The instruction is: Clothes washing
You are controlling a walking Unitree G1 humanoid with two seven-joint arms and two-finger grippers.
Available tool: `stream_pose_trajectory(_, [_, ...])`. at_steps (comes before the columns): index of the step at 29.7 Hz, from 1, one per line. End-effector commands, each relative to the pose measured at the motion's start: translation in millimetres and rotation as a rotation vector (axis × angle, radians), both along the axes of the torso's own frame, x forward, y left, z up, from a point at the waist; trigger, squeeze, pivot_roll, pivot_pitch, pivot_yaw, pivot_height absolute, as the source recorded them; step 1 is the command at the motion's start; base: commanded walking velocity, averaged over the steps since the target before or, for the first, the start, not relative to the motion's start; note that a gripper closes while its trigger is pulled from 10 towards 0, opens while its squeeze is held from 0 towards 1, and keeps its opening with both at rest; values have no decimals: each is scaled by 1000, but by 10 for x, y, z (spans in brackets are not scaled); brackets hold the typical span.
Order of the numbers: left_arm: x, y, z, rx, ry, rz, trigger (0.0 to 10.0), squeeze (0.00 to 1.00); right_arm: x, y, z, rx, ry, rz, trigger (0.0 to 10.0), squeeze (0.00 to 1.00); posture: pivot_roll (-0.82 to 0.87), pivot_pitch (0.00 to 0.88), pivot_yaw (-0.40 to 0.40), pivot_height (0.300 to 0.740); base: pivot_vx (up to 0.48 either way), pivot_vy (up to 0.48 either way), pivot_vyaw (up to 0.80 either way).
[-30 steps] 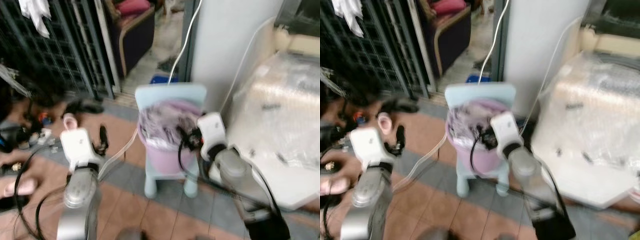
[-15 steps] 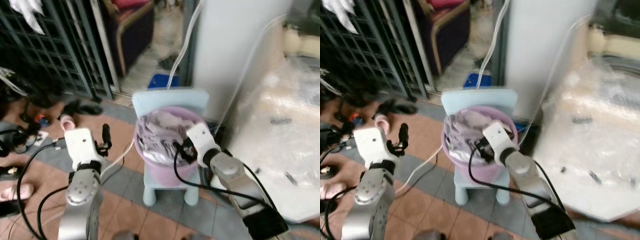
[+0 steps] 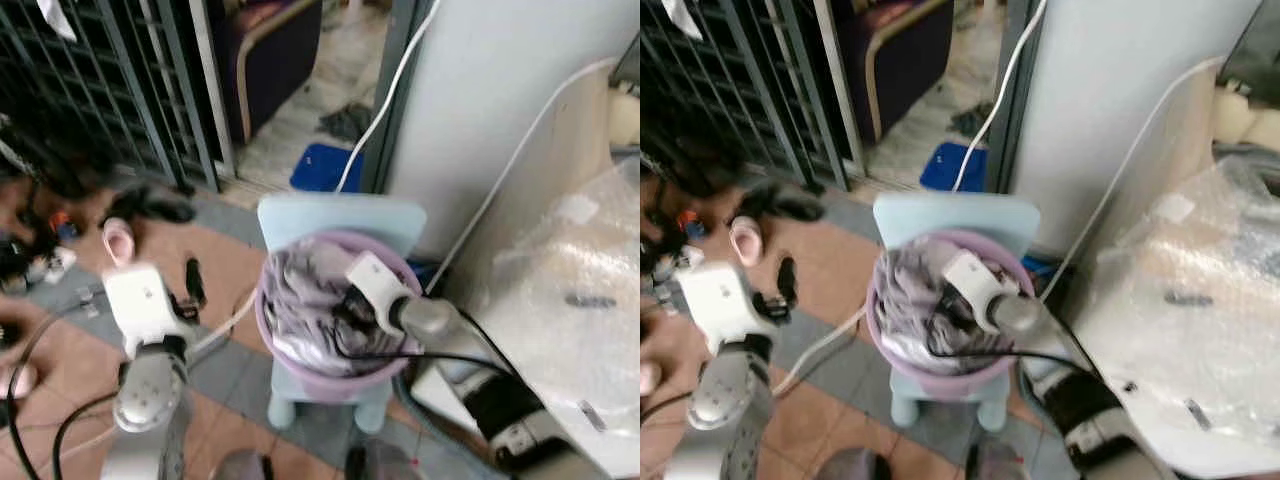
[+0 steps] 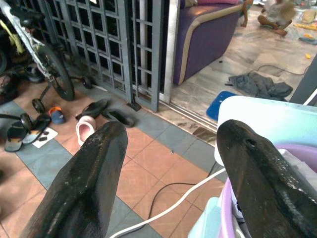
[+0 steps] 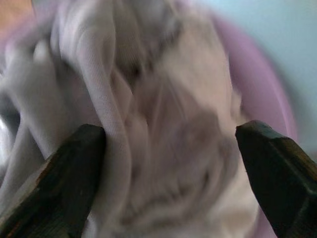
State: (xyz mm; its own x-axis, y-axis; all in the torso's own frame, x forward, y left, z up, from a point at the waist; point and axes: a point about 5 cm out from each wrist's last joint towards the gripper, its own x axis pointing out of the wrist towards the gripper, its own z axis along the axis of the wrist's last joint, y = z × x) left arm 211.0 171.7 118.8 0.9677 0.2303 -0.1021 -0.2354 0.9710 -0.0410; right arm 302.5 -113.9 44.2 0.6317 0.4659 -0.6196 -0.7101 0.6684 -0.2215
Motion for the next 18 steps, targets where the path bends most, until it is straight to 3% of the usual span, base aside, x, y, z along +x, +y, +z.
stream_pose_trajectory(1, [-63, 57, 17, 10, 10, 36, 10000, 0, -14, 64, -62, 1, 57, 44, 7804, 0, 149, 128, -45, 740, 0, 0, 0])
stream_pose_trajectory(2, [-79, 58, 14, 10, 14, 39, 10000, 0, -11, 52, -90, -11, 73, 56, 3333, 0, 152, 133, -48, 740, 0, 0, 0])
stream_pose_trajectory(3, [-101, 48, 17, 8, 17, 41, 10000, 0, 7, 39, -118, -27, 89, 76, 0, 0, 156, 143, -50, 740, 0, 0, 0])
stream_pose_trajectory(12, [-105, 21, 82, 25, 8, 23, 10000, 0, 105, 113, -113, 25, 130, 32, 0, 0, 175, 149, -55, 740, 0, 0, 0])
stream_pose_trajectory(18, [-158, 20, 85, 23, 20, 32, 10000, 0, 129, 353, -151, 140, 210, -59, 0, 0, 178, 160, -57, 740, 0, 0, 0])
